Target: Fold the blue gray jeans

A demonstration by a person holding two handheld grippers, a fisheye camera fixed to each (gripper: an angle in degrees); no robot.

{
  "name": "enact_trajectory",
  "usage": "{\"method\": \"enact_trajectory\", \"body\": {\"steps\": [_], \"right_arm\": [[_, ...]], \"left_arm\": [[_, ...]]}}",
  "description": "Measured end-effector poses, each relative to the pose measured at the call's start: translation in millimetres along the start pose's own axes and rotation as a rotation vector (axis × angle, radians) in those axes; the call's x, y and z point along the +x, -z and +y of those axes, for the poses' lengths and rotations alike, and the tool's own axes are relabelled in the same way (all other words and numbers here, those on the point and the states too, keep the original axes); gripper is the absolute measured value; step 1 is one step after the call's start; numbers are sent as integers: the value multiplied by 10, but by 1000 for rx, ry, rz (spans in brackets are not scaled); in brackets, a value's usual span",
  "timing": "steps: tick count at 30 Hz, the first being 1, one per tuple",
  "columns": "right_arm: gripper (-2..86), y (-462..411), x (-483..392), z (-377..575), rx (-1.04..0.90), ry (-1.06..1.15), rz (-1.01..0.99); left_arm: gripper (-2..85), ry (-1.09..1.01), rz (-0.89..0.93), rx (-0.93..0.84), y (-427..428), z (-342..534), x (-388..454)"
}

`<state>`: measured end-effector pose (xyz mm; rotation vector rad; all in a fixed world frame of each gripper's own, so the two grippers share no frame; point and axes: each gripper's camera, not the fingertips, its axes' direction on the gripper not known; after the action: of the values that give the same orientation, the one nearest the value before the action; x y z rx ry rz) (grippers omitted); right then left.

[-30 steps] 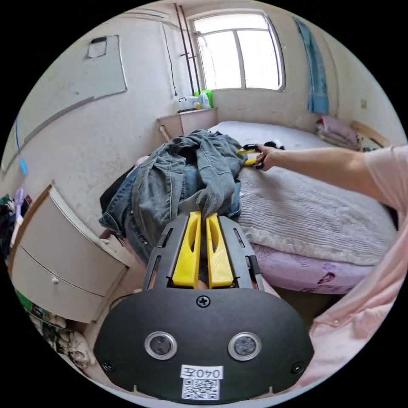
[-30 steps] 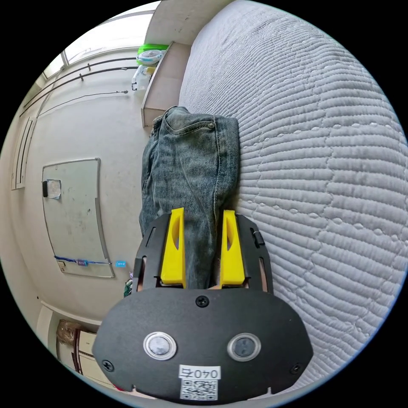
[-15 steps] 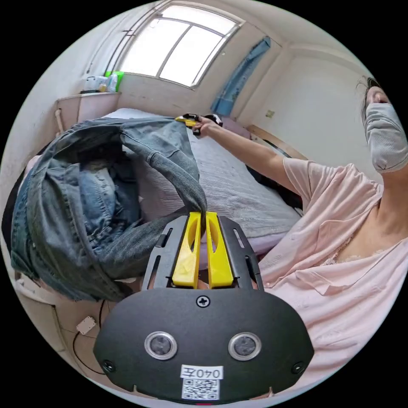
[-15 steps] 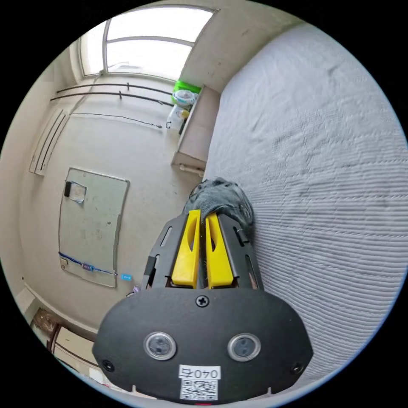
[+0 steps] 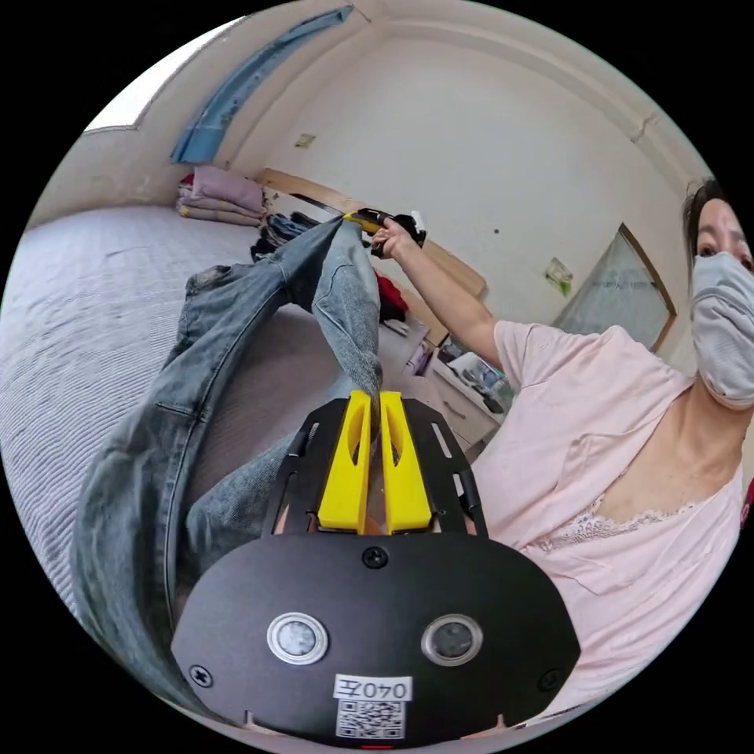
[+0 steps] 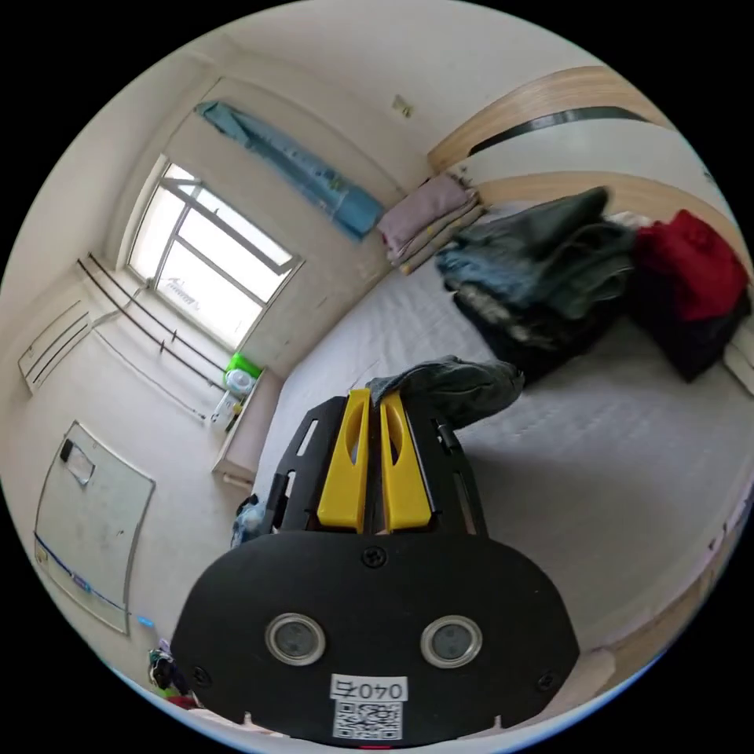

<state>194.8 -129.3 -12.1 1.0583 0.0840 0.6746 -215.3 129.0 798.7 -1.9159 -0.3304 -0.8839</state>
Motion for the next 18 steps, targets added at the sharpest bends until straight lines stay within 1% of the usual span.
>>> {"method": "enact_trajectory", "body": {"steps": [2,3,5,6,8,10,13,14,15,16,17,18], "right_arm": [[-9,865,669,210,67,-4,105],[-9,1039,835,282,69,-9,139],[-8,1565,1508,596,2,-49,260],[-8,1657,1676,680,-27,-63,282],[-7,1913,2294,1056,-129,-132,327],[-5,2055,2651,1358,-137,-172,276],[7,2172,3067,1726,-128,-253,134],[25,2182,3148,1803,-142,-252,120],[40,2192,3168,1827,-154,-242,129],[67,2247,3182,1866,-165,-223,188],[94,2347,3156,1910,-139,-206,272],[99,2401,3129,1935,-119,-196,314]], "left_arm": [[-10,-26,103,-73,-480,-49,49],[-10,-33,135,-114,-759,-53,68],[-11,-31,139,-160,-1088,-32,52],[-10,-14,123,-165,-1218,-2,-1],[-10,56,100,-133,-1282,58,-157],[-10,146,69,-72,-1215,136,-360],[-11,293,-87,43,-894,296,-653],[-11,357,-195,82,-719,370,-735],[-10,415,-325,114,-526,444,-779],[-10,441,-397,130,-428,480,-784],[-8,491,-544,163,-233,555,-771],[-3,529,-687,187,-64,627,-735]]}}
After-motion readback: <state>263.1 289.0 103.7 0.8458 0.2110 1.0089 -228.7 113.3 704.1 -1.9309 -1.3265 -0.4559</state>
